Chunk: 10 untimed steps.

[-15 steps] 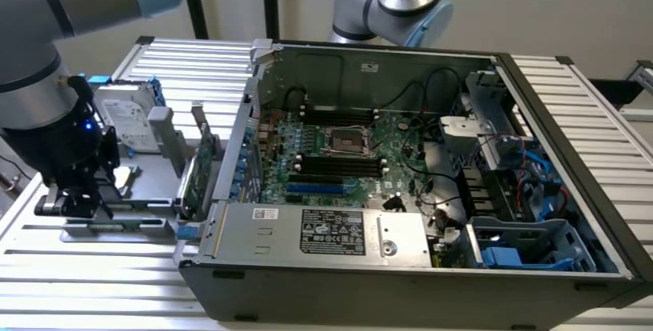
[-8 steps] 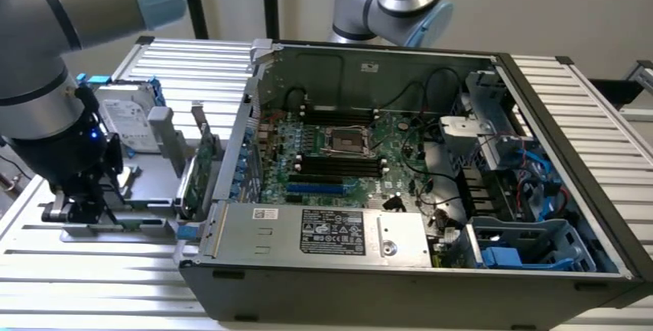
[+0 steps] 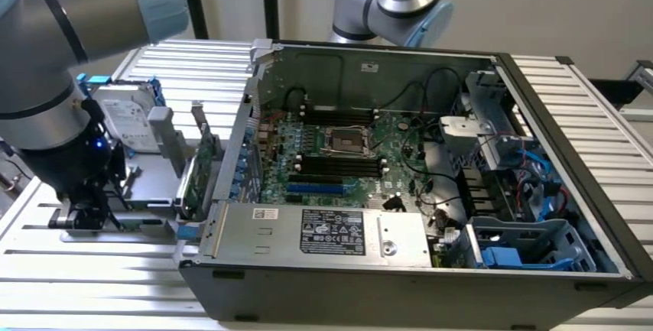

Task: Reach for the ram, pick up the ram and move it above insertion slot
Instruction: 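Pick up the ram and move it above insertion slot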

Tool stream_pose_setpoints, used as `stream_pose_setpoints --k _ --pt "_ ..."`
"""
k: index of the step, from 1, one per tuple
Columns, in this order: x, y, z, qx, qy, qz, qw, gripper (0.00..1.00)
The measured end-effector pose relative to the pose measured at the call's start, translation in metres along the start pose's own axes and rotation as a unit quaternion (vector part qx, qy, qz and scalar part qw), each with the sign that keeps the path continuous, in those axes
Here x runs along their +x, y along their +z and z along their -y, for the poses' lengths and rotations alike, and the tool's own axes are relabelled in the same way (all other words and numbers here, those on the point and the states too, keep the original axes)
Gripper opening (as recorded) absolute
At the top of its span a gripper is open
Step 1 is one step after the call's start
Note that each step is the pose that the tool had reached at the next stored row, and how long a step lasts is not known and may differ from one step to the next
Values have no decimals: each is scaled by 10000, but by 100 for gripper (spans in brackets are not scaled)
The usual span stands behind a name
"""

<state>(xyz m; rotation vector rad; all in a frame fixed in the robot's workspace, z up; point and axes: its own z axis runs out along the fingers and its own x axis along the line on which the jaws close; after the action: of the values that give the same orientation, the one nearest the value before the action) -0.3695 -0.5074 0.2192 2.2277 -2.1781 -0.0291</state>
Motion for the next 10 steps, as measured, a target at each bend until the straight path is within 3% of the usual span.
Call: stream_pose_setpoints --k 10 --pt "-26 151 -20 2 -41 -1 10000 36"
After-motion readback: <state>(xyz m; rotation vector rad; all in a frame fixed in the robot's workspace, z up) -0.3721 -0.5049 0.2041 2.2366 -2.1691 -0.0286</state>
